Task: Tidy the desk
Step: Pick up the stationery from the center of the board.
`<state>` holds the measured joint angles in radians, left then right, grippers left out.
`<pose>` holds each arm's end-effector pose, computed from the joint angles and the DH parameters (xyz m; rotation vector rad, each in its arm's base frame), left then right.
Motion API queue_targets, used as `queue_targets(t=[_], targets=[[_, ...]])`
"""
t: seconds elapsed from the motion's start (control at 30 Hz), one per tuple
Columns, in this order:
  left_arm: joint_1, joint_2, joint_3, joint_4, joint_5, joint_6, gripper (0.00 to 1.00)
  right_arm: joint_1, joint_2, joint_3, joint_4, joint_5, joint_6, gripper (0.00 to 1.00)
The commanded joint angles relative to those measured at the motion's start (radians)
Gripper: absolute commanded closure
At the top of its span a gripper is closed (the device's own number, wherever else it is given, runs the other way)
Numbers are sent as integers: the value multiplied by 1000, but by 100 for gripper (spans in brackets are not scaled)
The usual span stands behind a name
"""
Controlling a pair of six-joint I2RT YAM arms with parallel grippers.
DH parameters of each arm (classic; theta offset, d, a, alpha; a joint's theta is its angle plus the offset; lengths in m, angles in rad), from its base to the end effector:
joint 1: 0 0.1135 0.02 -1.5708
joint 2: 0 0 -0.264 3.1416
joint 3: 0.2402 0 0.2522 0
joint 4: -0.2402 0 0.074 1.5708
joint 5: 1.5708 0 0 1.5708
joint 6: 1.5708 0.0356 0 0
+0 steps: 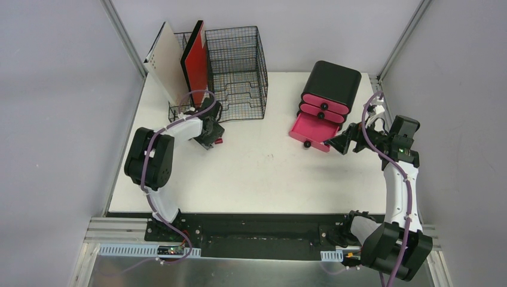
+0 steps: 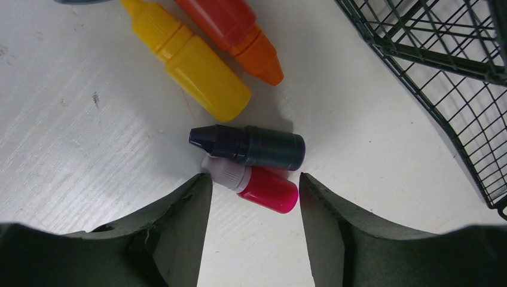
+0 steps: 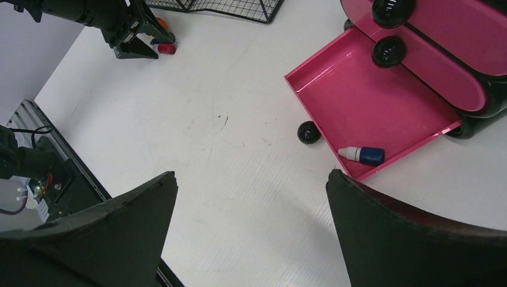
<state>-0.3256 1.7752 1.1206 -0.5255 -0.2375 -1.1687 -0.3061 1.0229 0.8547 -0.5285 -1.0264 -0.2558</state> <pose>0.3303 -0.1027 0.1700 -1.1601 2.4317 -0.1264 0.2046 -0.0327 0.2977 -0.4589 1.9398 0.7941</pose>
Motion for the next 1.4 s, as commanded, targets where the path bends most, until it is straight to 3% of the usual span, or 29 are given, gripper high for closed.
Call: queue_targets(t=[0.0,0.13,0.43,0.7,0.77,0.83,1.0,1.2,1.37], targets=[[7,24,56,-73,-26,-18,44,-10,-21,35,27,-24,0,1],[7,34,51,-76,-29,-13,47,-10,-23,35,27,-24,0,1],[5,10,13,-85,-44,-9,61,-10,-27,37,28,-26,1,1],[7,-70,-70,-72,-26,9,86,-9,-31,35,30,-28,4,1],[7,-115,-112,-54,-22,14,99,-10,-30,35,30,-30,4,1],[6,-178,-169,-15,-6,22,100,-9,-30,35,30,-34,6,1],[6,-369,-325,149,111,86,100,-10,-29,25,38,-84,12,1],[-6,-637,-596,509,401,152,100,8,-17,-10,96,-206,59,1],[-127,-760,-688,827,492,217,100,78,11,-16,100,-282,51,1]])
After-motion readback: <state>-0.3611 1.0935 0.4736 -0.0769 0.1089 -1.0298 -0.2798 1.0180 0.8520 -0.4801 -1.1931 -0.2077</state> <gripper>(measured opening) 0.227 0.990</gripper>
